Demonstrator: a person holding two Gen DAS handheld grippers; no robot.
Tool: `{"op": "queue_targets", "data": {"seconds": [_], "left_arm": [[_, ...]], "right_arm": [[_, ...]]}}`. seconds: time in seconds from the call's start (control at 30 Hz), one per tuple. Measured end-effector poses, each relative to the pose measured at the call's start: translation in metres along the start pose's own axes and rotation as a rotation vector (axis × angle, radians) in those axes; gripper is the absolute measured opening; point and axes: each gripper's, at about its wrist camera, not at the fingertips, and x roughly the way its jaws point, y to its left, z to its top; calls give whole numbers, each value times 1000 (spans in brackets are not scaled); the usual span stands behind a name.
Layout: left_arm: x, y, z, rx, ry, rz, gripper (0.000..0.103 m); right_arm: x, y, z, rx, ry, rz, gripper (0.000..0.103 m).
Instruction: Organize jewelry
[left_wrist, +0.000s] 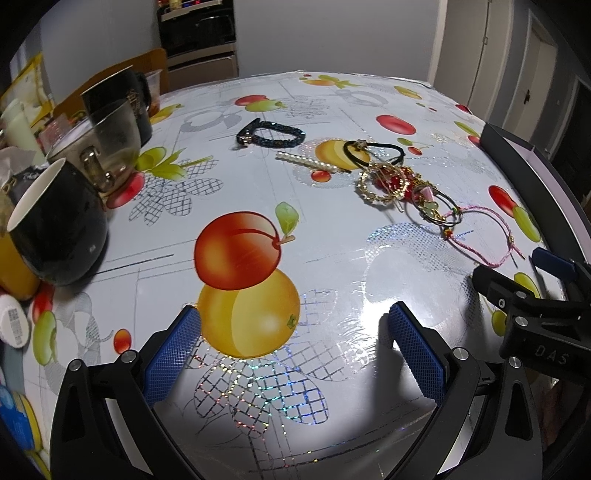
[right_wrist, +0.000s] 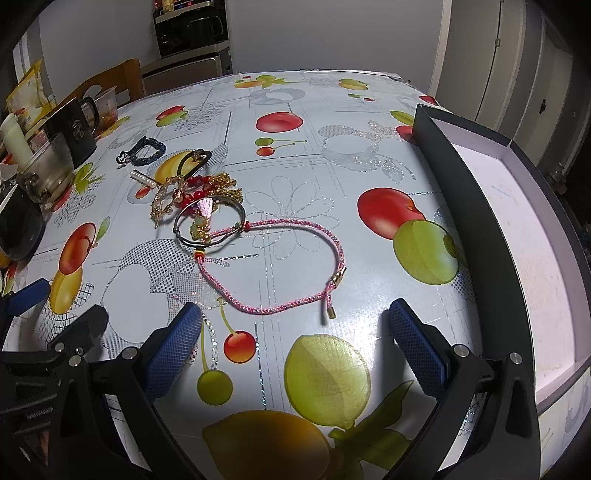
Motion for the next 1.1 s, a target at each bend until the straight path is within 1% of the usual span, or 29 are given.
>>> {"op": "queue_targets", "data": {"seconds": [0.33,0.47,1.1], "left_arm": [[-1,-1,1,-3,0,0,101],[0,-1,1,-2,0,1,101],[-1,-1,1,-2,-1,1,101]], "right_arm": [[-2,-2,0,10,-9,23,99],[-1,0,0,-11,-3,-2,99],[-2,1,0,-4,-7,-11,97]]}}
